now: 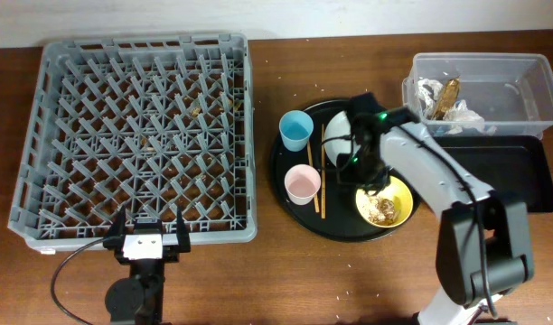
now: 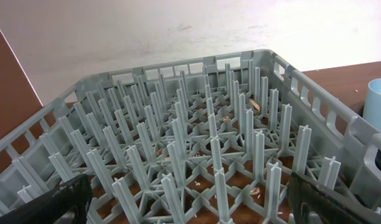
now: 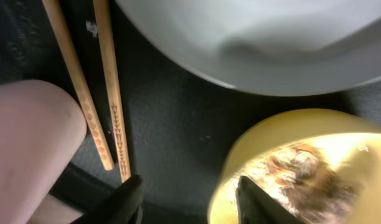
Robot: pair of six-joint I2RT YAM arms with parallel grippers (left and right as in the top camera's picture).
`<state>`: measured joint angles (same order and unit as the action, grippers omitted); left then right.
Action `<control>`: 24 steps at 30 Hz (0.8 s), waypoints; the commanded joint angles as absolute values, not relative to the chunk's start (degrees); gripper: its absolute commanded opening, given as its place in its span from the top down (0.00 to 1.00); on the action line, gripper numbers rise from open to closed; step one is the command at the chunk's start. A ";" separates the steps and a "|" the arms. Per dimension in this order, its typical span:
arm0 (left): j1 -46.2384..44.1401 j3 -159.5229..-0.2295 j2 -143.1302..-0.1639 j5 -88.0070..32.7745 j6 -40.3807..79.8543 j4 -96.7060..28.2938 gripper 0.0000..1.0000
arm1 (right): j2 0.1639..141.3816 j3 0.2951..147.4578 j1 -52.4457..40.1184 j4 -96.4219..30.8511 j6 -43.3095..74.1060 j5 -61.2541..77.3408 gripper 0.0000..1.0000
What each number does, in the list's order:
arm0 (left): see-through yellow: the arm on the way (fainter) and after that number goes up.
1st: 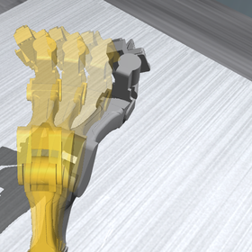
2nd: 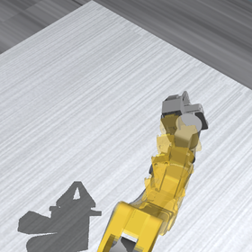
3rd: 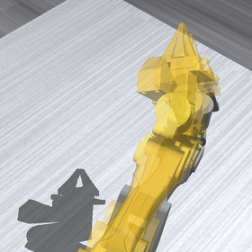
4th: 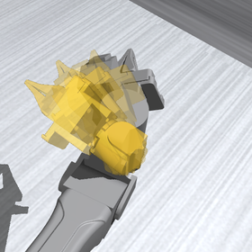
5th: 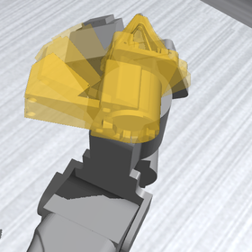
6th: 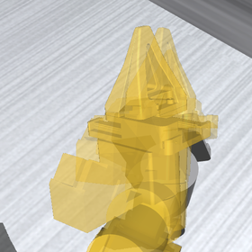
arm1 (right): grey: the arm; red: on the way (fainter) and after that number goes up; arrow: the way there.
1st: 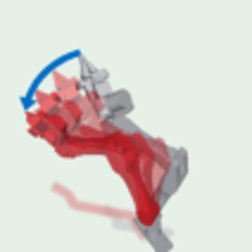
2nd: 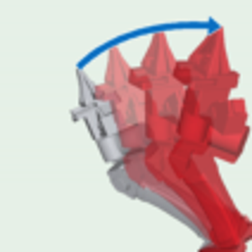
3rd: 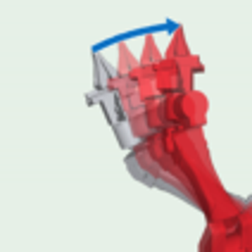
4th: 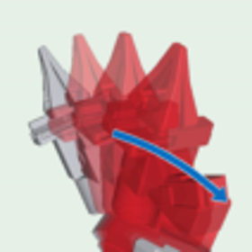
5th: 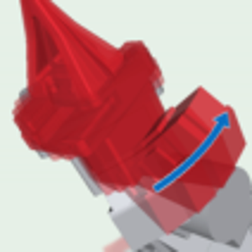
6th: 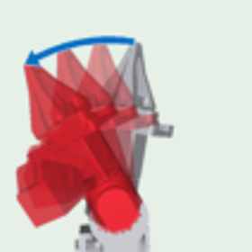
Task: Sort waste into correct bins and load items into the dishwasher rack
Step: 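Grasp the rim of the yellow bowl with the right gripper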
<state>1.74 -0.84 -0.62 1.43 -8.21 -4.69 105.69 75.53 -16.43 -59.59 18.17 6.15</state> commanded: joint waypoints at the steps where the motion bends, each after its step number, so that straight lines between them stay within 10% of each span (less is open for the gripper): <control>1: 1.78 -0.49 -0.36 0.80 -9.34 -4.75 0.01 | 105.36 72.16 -19.14 -58.46 20.47 0.60 0.55; 24: 1.78 -0.49 -0.36 0.80 -9.34 -4.75 0.01 | 105.03 71.50 -19.11 -60.82 20.45 -2.20 0.96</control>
<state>1.74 -0.84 -0.62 1.43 -8.21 -4.71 105.65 68.77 -19.07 -58.22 20.34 -2.17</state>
